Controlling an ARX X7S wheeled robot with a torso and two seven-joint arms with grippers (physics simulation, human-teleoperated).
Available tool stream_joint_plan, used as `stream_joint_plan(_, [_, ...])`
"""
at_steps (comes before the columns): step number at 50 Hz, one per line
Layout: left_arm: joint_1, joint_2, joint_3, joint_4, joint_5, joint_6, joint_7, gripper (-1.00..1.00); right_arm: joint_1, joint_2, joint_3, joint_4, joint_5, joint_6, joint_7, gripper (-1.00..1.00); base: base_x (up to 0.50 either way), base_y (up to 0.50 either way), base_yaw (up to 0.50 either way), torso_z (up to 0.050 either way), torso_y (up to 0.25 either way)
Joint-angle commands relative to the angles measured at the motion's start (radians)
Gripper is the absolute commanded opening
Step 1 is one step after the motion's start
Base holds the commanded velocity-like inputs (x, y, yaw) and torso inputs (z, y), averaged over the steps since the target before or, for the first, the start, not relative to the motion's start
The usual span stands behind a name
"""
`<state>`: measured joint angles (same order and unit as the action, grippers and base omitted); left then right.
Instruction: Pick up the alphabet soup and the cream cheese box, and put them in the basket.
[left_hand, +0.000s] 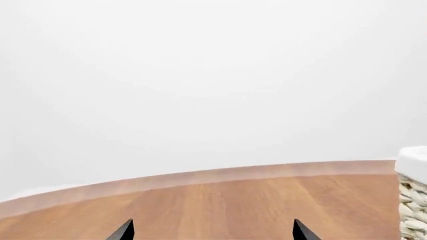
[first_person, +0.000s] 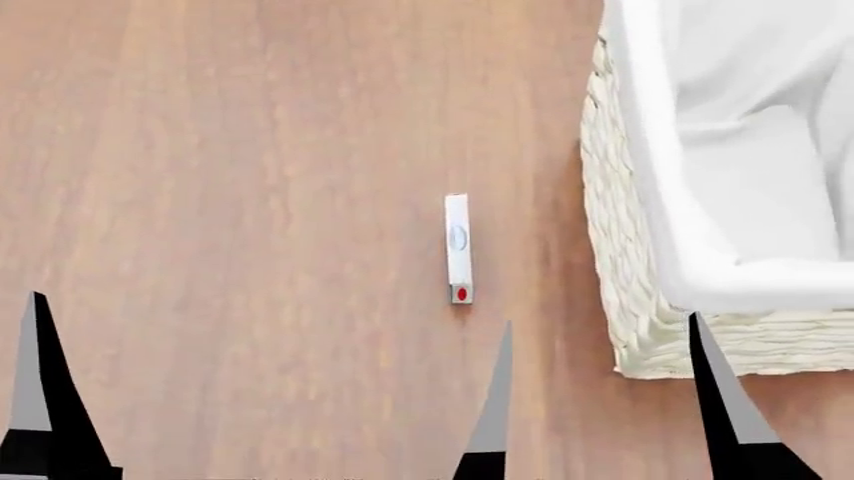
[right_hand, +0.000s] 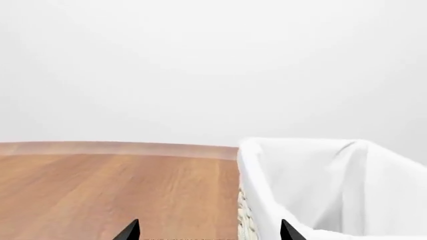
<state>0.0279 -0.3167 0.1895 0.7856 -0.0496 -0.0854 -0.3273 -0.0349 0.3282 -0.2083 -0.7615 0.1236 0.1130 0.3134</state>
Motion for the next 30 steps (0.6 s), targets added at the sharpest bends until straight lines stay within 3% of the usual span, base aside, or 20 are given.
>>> stream_joint_plan(1, [0.001,-0.003,-0.001,-0.006,-0.009,0.009,-0.005,1.0,0.014,0.005,0.004,-0.015,0.02,0.028,0.008,1.0,0.0,0.0,-0.24,0.0,0.0])
stream_joint_plan(30, [0.005,-0.016,0.013,-0.014,-0.005,0.019,-0.018,1.0,0.011,0.018,-0.012,-0.008,0.012,0.019,0.019,1.0,0.0,0.0,-0.25,0.0,0.0])
